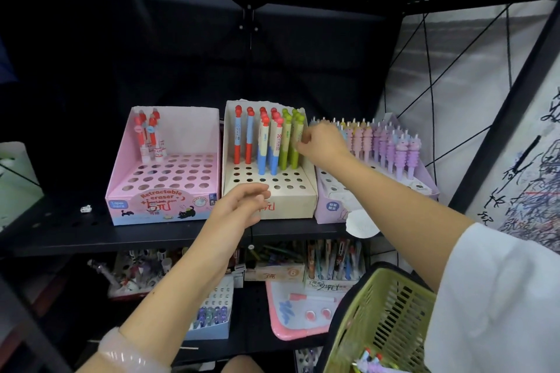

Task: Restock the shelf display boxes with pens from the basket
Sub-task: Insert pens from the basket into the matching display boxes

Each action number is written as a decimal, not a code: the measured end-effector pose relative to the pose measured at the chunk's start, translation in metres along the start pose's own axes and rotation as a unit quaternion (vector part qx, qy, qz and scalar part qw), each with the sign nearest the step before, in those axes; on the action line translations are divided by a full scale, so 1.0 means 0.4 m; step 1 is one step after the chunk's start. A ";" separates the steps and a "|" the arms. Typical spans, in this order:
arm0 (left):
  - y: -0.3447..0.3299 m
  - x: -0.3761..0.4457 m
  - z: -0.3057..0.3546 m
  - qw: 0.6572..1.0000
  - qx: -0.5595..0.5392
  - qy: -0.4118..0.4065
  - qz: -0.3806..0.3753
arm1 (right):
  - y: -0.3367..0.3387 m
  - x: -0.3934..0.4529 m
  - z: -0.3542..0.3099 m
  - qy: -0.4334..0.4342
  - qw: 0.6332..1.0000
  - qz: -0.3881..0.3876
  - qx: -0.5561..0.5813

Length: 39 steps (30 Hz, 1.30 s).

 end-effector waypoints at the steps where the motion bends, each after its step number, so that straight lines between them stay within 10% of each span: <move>1: -0.002 -0.003 0.000 1.000 -0.005 -0.001 0.000 | 0.004 -0.004 0.005 0.001 1.000 -0.005 0.019; 9: -0.172 -0.075 -0.043 0.995 -0.050 0.007 -0.087 | 0.104 -0.241 0.036 0.049 0.987 -0.016 0.151; 16: -0.412 -0.217 -0.179 0.964 0.121 -0.040 -0.235 | -0.069 -0.643 0.353 -0.089 0.956 -0.271 0.068; 22: -0.486 -0.266 -0.239 0.912 0.275 -0.101 -0.289 | -0.278 -0.966 0.663 -0.253 0.839 -0.475 -0.076; 28: -0.476 -0.266 -0.245 0.918 0.286 -0.121 -0.246 | -0.396 -1.075 0.727 -0.265 0.801 -0.502 -0.189; 39: -0.467 -0.270 -0.243 0.930 0.268 -0.097 -0.231 | -0.398 -1.107 0.741 -0.305 0.877 -0.366 -0.054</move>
Point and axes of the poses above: each hand's wrist, its own x-axis towards the middle knuckle, its own y-axis out of the back of the hand, z = x × y, the point moved 9 cm from there along x, towards the middle knuckle, and after that the axes turned 13 degrees about x, right-handed, at the moved point
